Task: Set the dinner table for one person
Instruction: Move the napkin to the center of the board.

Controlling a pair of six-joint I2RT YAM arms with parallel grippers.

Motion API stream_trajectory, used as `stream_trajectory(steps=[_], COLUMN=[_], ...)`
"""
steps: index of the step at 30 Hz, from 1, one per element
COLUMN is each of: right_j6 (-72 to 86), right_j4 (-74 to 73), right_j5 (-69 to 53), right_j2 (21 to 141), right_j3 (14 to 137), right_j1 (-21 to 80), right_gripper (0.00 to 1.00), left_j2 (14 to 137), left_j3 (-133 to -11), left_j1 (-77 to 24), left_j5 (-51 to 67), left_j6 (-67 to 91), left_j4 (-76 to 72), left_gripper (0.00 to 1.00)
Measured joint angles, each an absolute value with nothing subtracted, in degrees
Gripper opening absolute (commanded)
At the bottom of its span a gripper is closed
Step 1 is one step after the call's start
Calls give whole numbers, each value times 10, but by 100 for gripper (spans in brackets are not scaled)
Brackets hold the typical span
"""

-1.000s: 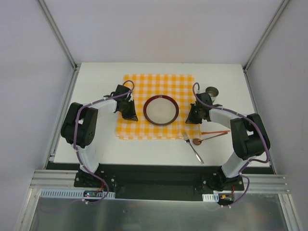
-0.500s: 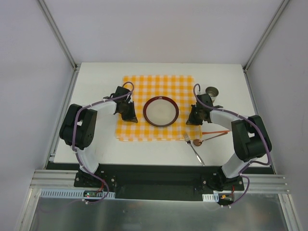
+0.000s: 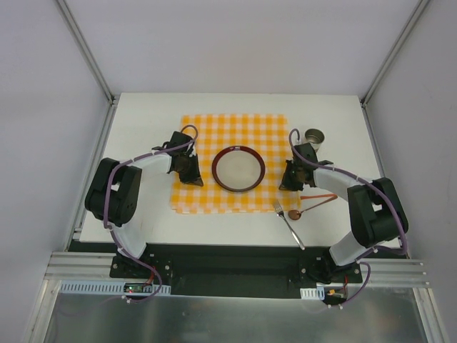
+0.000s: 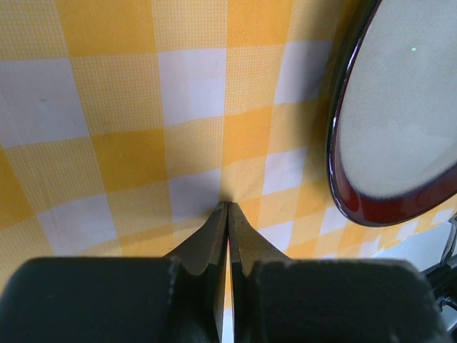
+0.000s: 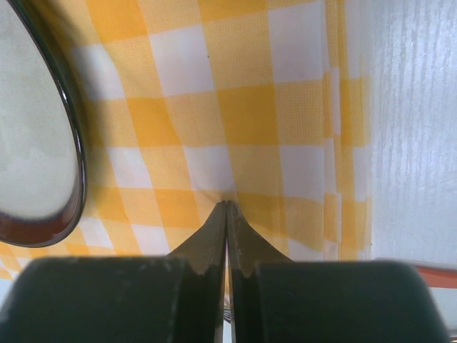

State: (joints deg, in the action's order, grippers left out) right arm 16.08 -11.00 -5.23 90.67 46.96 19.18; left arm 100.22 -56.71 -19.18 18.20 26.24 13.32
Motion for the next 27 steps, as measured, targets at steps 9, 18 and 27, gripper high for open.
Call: stream_trajectory(steps=[9,18,27], right_j6=[161,146,120], right_j4=[-114,-175,-229], right_j5=[-49,-16,21], right_j2=[905,877,859], right_j3=[470,481,587], right_j1=[192,193,193], right_gripper=[1,24,25], left_j2=[995,984,984], left_j3=[-562,-562,-623], left_j1=[-192,-199,-199], left_j5=[176,175,175], left_j6=[262,263,260], left_j4=[141,157,187], left_gripper=[0,17,22])
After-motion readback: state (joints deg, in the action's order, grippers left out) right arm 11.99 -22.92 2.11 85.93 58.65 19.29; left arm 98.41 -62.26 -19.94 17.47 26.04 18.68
